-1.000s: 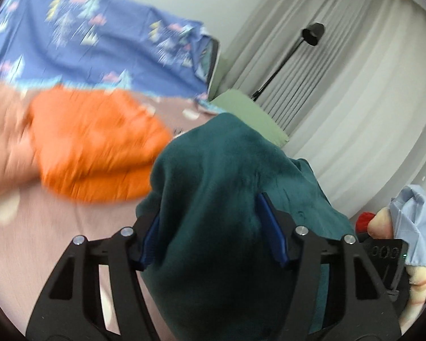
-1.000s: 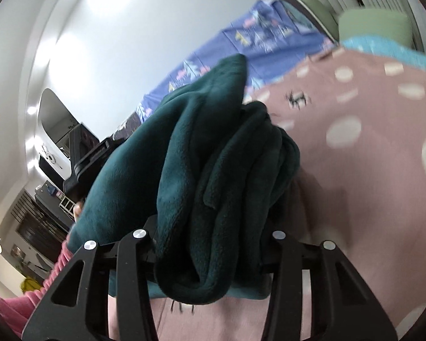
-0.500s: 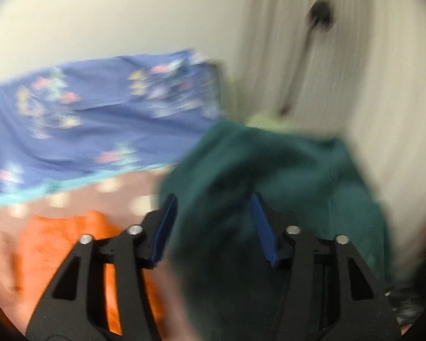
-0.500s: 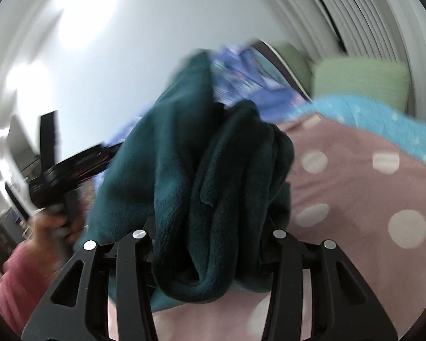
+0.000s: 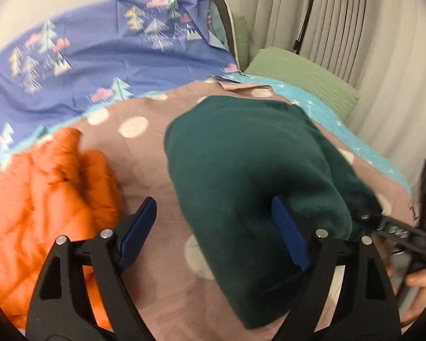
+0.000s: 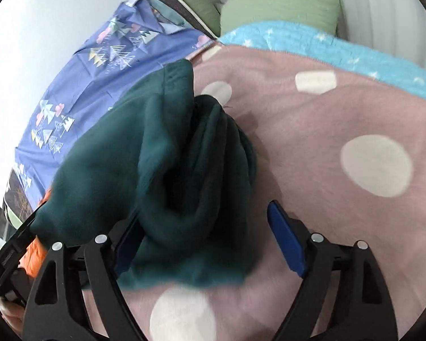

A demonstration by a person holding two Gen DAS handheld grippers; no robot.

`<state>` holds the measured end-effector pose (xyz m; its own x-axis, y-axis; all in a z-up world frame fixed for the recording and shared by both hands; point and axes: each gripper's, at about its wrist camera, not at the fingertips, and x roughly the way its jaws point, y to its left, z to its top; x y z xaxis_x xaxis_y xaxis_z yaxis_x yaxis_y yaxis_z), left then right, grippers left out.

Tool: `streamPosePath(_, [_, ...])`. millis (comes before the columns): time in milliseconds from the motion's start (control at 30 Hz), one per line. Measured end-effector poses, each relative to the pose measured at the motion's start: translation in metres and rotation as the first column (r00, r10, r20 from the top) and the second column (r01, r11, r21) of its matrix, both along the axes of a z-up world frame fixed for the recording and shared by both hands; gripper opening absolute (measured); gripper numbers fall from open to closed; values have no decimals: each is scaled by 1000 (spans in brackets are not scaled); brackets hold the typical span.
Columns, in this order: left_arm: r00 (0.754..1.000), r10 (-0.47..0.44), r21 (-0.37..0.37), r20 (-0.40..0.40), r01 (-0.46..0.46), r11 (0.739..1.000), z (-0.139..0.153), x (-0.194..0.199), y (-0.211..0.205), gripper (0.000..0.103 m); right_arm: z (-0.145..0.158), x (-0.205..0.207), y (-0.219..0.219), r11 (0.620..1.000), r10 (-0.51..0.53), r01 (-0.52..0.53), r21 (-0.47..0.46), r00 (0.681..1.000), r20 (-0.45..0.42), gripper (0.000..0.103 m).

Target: Fold large clothes

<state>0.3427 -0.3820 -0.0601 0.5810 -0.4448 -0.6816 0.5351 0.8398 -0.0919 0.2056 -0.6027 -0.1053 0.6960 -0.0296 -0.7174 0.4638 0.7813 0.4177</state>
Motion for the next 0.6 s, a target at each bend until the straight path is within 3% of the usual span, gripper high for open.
streamPosePath(200, [998,-56,-32,10,57,998,12,-48,19,101,49,-76,28,988,29,-17,-153,997,75,88])
streamPosePath(300, [996,-86,-36,29,87,996,22,-83,27,101,62,-120,50,974,30,-10,-225,996,84,90])
streamPosePath(400, [998,-31,22,61,30,999,30,-127,37,101,67,-154,71,951,-5,22,-309,998,57,93])
streamPosePath(533, [996,-77,44,56,74,996,35,-179,48,101,69,-195,90,942,-43,63,-330,997,67,97])
streamPosePath(600, [992,-53,76,116,44,996,38,-214,60,101,73,-218,106,937,-48,74,-343,995,83,98])
